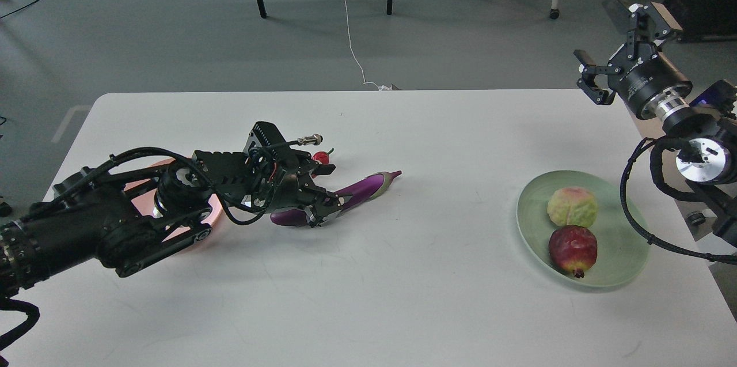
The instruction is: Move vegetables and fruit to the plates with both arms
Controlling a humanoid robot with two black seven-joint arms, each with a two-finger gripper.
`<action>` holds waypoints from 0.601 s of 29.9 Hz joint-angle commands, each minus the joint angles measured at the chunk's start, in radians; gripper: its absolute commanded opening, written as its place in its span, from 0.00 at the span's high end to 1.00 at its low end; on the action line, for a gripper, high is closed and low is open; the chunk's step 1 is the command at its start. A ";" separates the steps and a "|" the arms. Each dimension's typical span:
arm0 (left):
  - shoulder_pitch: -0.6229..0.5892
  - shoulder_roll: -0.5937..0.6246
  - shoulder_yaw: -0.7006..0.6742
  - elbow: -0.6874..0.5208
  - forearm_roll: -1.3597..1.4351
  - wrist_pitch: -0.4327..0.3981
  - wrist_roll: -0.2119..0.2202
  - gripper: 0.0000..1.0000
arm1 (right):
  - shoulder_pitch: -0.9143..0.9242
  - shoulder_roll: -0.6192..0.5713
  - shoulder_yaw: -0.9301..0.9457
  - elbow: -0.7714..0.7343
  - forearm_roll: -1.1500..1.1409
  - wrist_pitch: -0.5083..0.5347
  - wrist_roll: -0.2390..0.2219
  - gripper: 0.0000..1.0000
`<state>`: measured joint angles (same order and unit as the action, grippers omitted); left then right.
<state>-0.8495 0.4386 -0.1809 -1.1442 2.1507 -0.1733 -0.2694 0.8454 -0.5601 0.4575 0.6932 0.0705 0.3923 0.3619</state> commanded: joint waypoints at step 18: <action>0.083 -0.020 -0.015 0.072 -0.005 0.005 0.026 0.89 | -0.006 0.005 0.003 0.025 -0.001 0.010 0.008 0.01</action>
<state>-0.7681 0.4092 -0.1876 -1.0680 2.1521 -0.1666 -0.2411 0.8410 -0.5537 0.4603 0.7164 0.0690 0.4032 0.3668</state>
